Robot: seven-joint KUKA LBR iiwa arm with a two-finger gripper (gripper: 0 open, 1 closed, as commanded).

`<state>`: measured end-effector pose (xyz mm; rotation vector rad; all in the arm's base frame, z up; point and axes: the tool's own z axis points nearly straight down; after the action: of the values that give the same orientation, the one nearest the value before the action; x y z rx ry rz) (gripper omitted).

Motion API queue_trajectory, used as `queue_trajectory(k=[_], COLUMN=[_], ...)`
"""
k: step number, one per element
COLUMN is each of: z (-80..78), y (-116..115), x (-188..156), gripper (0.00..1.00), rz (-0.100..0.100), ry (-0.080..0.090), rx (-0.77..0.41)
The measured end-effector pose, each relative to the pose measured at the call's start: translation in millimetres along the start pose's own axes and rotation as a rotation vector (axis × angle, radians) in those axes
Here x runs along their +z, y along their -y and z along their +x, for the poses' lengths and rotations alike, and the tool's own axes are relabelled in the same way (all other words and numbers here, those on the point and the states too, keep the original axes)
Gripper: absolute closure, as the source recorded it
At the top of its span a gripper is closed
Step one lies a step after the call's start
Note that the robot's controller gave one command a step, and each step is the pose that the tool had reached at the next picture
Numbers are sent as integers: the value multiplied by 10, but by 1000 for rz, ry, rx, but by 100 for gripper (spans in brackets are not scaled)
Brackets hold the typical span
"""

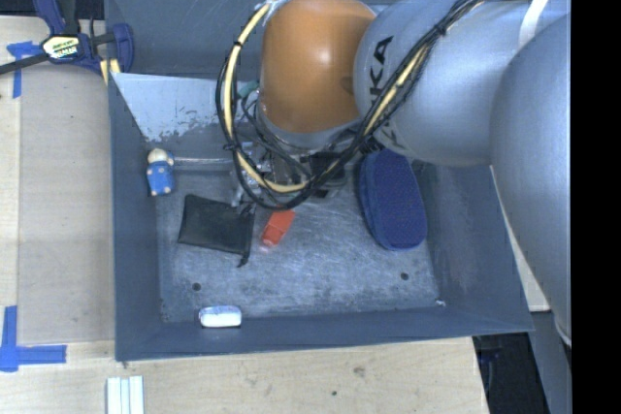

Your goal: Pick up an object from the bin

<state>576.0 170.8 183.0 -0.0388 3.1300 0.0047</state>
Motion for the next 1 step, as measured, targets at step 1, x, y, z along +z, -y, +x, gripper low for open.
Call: queue_trajectory(k=[1], z=[908], y=[679], x=[18], gripper=[100], rz=[6], ry=[-15], rx=[52])
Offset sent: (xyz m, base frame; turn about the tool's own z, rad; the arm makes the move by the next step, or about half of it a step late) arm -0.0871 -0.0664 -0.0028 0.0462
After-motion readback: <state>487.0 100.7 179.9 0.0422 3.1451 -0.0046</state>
